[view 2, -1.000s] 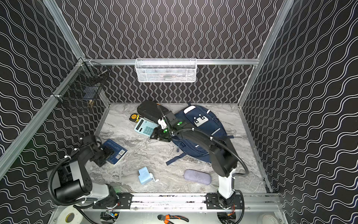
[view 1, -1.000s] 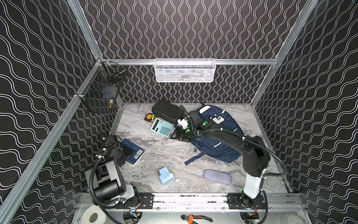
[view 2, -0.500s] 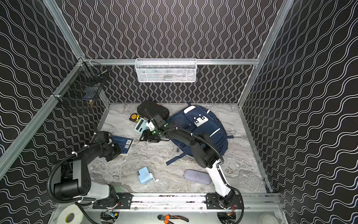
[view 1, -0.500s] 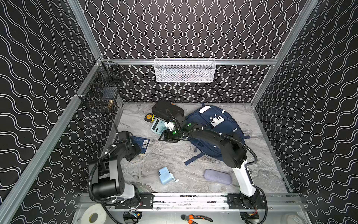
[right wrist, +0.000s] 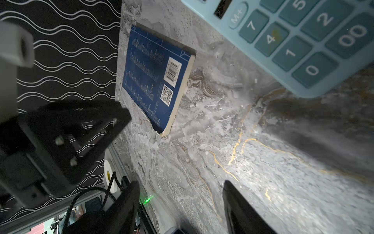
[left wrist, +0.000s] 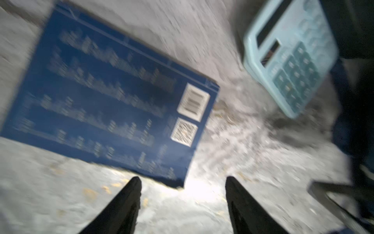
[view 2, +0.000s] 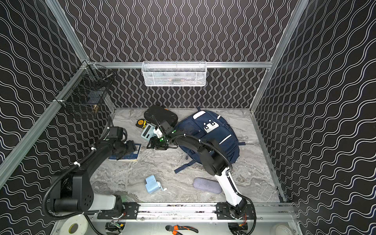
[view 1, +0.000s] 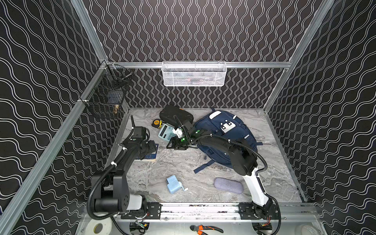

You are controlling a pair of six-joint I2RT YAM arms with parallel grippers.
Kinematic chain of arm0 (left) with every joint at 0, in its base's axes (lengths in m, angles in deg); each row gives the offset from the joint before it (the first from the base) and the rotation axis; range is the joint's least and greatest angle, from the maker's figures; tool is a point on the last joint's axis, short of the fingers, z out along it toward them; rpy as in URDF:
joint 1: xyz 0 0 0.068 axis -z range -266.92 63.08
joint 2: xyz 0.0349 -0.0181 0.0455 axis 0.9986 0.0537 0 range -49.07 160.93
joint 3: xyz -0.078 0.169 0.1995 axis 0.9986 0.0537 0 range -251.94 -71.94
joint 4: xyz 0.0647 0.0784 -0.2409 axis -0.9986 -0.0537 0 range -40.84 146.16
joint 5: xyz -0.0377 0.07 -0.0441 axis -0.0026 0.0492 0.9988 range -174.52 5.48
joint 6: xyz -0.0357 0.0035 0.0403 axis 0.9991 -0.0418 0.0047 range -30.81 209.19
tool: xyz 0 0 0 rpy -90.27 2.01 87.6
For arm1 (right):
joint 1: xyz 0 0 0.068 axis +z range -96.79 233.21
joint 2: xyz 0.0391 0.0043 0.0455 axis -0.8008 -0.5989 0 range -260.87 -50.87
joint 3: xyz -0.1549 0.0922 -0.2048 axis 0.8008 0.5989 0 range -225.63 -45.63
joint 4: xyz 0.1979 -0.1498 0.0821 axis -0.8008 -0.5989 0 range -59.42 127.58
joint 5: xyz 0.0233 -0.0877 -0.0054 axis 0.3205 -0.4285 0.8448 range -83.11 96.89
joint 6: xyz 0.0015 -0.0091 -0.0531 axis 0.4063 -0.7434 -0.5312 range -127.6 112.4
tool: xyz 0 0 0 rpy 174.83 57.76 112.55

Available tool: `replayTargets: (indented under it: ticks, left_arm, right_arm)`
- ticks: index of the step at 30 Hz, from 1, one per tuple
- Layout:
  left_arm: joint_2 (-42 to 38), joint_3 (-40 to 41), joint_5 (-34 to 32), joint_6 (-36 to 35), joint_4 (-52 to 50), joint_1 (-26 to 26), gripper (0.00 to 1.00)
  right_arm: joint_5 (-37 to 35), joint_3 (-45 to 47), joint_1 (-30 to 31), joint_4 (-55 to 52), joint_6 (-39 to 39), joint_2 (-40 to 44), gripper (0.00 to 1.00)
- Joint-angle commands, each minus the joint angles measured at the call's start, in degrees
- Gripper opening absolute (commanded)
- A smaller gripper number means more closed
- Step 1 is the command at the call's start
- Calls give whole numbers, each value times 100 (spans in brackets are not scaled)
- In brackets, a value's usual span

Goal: Pack books, pencil case, and school supplies into a backpack
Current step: Pick up the book from the middle-left of the table.

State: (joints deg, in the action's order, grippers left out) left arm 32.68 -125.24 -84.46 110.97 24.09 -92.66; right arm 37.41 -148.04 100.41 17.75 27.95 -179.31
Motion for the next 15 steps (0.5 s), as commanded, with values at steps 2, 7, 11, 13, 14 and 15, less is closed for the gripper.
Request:
replayTargets:
  ticks: [2, 7, 11, 13, 14, 15]
  left_arm:
    - [318, -152, -1061, -720, 311, -163, 75]
    - [759, -110, -1028, -1165, 999, -666, 77]
    - [1105, -144, -851, -1460, 1473, -1008, 78]
    - [1325, -254, -767, -1510, 1561, -1146, 78]
    - [1452, -329, -539, -1483, 1584, -1271, 78]
    - [1589, -412, -273, -1424, 1591, -1413, 78]
  right_arm:
    - [19, 271, 6, 217, 25, 295, 66]
    - [-20, 789, 9, 289, -52, 700, 67]
    - [-38, 1154, 8, 385, -81, 958, 67]
    - [-30, 1197, 5, 358, -122, 994, 66]
    - [-4, 1197, 8, 324, -153, 1000, 67]
    - [23, 1189, 13, 294, -192, 997, 67]
